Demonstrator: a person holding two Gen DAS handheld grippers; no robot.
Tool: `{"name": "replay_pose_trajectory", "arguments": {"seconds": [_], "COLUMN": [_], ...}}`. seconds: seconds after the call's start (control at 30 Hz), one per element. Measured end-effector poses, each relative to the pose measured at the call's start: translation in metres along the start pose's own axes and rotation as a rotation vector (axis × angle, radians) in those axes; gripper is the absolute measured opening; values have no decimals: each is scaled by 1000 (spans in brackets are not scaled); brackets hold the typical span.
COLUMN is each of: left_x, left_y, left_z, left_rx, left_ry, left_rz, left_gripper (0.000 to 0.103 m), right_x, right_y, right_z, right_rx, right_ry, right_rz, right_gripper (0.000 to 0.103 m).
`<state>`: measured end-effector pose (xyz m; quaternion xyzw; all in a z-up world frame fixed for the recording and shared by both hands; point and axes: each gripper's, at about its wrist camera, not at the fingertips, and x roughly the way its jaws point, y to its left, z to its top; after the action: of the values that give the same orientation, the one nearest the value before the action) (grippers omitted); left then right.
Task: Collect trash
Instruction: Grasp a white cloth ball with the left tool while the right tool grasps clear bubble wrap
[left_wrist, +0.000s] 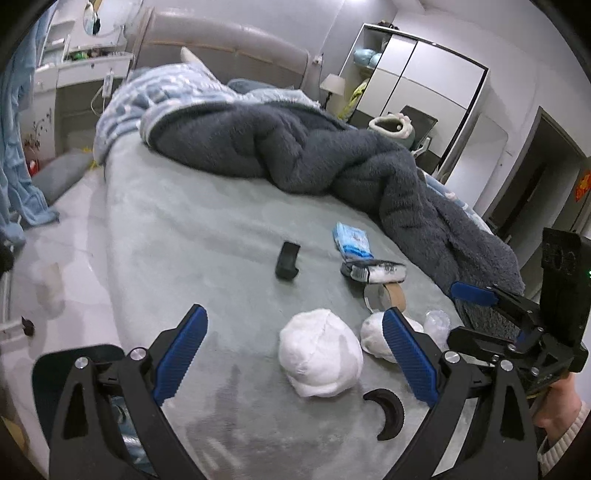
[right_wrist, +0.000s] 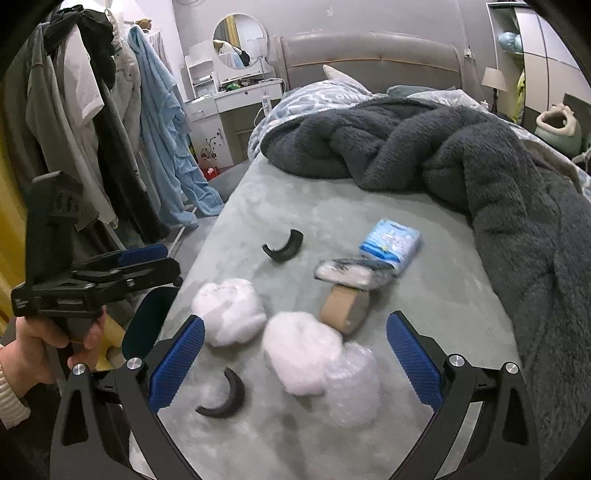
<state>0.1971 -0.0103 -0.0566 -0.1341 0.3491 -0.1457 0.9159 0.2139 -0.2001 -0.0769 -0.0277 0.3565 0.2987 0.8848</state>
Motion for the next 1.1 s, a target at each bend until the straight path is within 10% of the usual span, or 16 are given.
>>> {"name": "replay_pose_trajectory", "arguments": {"seconds": [0.37,0.83,1.1], "left_x": [38,56,55], "left_y": [-21,-27,-28], "left_z": [-13,-18,-18], "left_rx": [4,-12,-5], "left_ry": [95,142,134], "left_rz": [-9,57,72], "left_gripper": [96,57,53], "right_x": [-14,-14,-12], "right_y": [-33,-48,-43], "right_z": [-24,-47,-45], "right_rx": [58,68,59], "right_ry": [2,46,45], "right_rz": [14,27,33], "right_gripper": [100,100,100]}}
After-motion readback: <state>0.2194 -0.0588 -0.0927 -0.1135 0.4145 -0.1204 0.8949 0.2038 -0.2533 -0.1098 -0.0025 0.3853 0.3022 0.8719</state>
